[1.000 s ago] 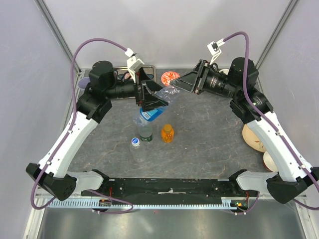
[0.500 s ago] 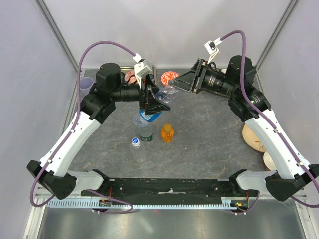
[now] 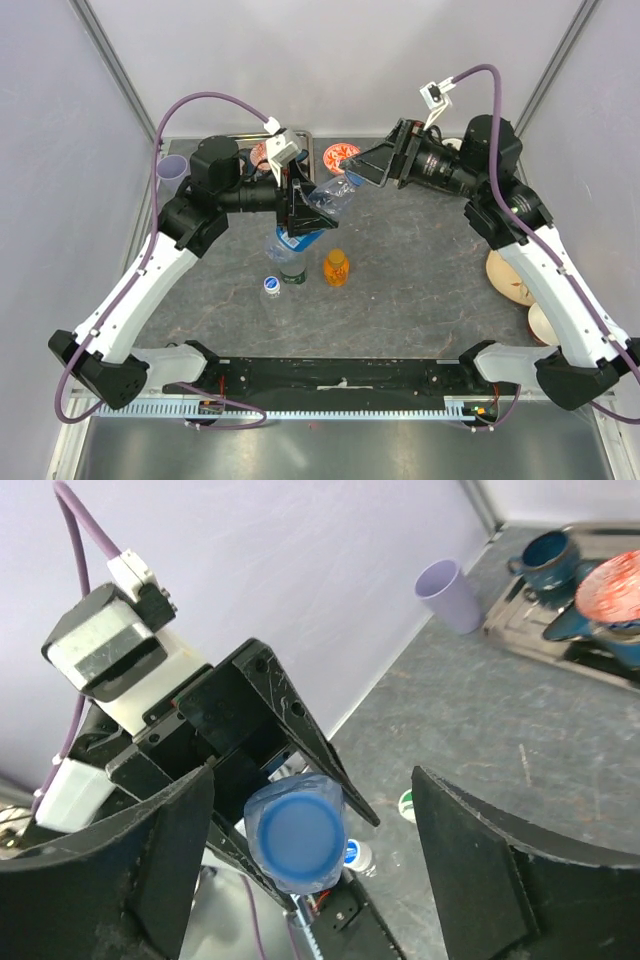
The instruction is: Unscrew the bottle caps
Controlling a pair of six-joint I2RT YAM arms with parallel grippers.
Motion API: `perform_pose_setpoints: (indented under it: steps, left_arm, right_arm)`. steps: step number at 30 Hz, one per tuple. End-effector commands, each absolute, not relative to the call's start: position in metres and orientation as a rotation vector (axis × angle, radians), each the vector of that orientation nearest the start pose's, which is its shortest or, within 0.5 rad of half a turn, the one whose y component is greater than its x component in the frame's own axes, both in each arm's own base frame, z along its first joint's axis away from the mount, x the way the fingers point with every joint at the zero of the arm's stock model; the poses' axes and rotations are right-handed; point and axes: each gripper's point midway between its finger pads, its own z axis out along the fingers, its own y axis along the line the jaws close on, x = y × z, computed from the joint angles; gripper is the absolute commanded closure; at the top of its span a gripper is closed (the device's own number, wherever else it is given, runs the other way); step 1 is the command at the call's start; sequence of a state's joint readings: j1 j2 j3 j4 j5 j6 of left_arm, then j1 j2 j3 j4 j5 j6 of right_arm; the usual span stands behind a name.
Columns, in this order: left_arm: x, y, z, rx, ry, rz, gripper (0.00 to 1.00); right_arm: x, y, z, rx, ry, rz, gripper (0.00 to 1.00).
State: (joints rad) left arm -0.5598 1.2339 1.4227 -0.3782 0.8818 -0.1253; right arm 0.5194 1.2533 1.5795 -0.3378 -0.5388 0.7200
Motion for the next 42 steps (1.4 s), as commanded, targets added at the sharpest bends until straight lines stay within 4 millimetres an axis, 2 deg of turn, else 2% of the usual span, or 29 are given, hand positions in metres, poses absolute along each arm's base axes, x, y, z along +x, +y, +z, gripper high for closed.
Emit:
perform_pose_setpoints:
  steps: [1,3,4,5,6,7,8,10,11,15,17,24,32,42]
  left_arm:
    - [0.213,-0.292,0.402,0.991,1.497,-1.144,0.46]
    - [0.22,-0.299,0.403,0.96,1.481,-1.067,0.46]
    - [0.215,-0.307,0.405,0.968,1.465,-1.049,0.46]
    - [0.228,-0.306,0.405,0.929,1.462,-0.945,0.46]
    - [0.231,-0.309,0.407,0.917,1.45,-0.902,0.48]
    - [0.226,-0.317,0.407,0.929,1.432,-0.871,0.49]
    - [0.241,-0.314,0.412,0.867,1.42,-0.767,0.49]
    - [0.241,-0.319,0.415,0.854,1.389,-0.699,0.51]
    - [0.25,-0.315,0.416,0.799,1.396,-0.637,0.52]
    - [0.26,-0.311,0.431,0.682,1.356,-0.542,0.56]
    - [0.262,-0.309,0.429,0.655,1.361,-0.505,0.58]
    - [0.265,-0.31,0.424,0.634,1.365,-0.493,0.62]
    - [0.263,-0.311,0.424,0.642,1.363,-0.493,0.63]
    - [0.26,-0.31,0.419,0.655,1.366,-0.499,0.63]
  right_arm:
    - [0.256,0.246,0.512,-0.205,1.581,1.22,0.11]
    - [0.263,0.238,0.517,-0.124,1.559,1.188,0.11]
    - [0.265,0.235,0.52,-0.095,1.552,1.179,0.11]
    - [0.27,0.23,0.523,-0.039,1.541,1.171,0.11]
    - [0.271,0.228,0.524,-0.018,1.535,1.171,0.12]
    - [0.273,0.226,0.526,0.006,1.531,1.17,0.14]
    - [0.275,0.222,0.529,0.05,1.522,1.165,0.15]
    - [0.279,0.218,0.529,0.092,1.52,1.153,0.17]
    - [0.279,0.217,0.531,0.102,1.515,1.151,0.18]
    - [0.283,0.208,0.527,0.15,1.521,1.102,0.21]
    - [0.284,0.207,0.521,0.15,1.542,1.084,0.22]
    - [0.284,0.225,0.502,0.078,1.606,1.097,0.25]
    - [0.284,0.241,0.495,0.031,1.63,1.087,0.28]
    - [0.293,0.245,0.487,0.038,1.641,1.054,0.32]
